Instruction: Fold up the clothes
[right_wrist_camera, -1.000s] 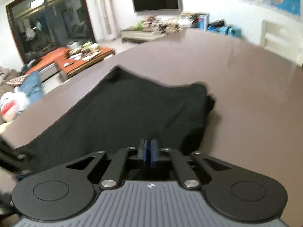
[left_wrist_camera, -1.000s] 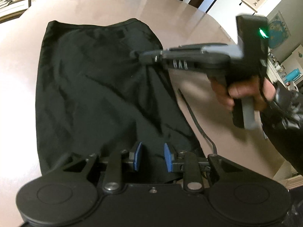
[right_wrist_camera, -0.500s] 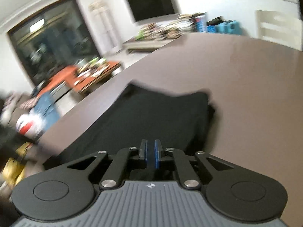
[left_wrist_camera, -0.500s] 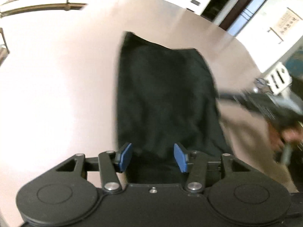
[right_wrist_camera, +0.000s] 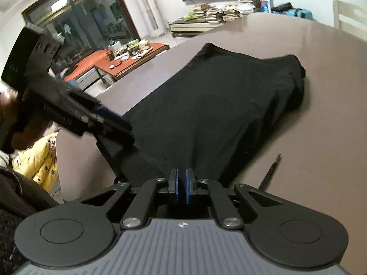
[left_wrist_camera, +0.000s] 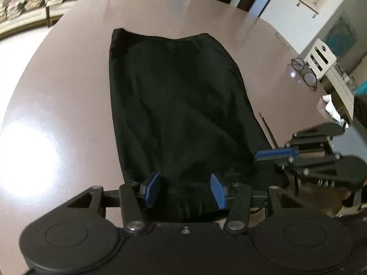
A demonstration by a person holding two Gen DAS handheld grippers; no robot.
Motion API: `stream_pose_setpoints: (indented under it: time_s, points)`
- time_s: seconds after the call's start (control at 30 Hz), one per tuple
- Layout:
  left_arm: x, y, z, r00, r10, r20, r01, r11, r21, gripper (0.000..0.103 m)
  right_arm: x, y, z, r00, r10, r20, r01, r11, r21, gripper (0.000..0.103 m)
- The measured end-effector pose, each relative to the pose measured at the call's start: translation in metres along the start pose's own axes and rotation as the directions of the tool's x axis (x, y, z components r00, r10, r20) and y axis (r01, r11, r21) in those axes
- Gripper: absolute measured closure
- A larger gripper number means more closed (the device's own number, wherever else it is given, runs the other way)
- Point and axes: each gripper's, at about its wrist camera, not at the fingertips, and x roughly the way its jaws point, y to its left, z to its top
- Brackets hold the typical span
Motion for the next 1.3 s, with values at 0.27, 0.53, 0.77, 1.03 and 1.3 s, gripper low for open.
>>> stream_pose_setpoints:
  time_s: [0.27,0.53,0.77,1.03,1.3]
  points:
    - [-0.008,-0.009,0.003,1.000,-0.014,0.025,0.014,1.000,0.006,0.055,0.001,0.008,0.002,0.999,-0.031,0.039,0.030,0.999,0.034,0.093]
    - [0.004,-0.018,0.002,1.000,-0.011,0.005,0.011,1.000,0.012,0.054,0.016,0.014,0.001,0.998,-0.046,0.034,0.045,0.999,0.013,0.089]
    - [0.005,-0.022,0.003,1.000,0.005,-0.005,-0.005,1.000,0.031,0.054,0.018,0.004,0.001,0.999,-0.014,0.035,0.011,0.997,0.072,0.089]
    - [0.005,-0.025,0.004,1.000,0.017,-0.011,-0.017,0.999,0.041,0.053,0.016,0.000,-0.002,0.999,0.002,0.044,-0.006,0.995,0.097,0.089]
    - [0.006,-0.026,0.004,1.000,0.018,-0.014,-0.018,0.999,0.042,0.052,0.014,0.001,-0.004,0.999,0.008,0.045,-0.012,0.994,0.107,0.089]
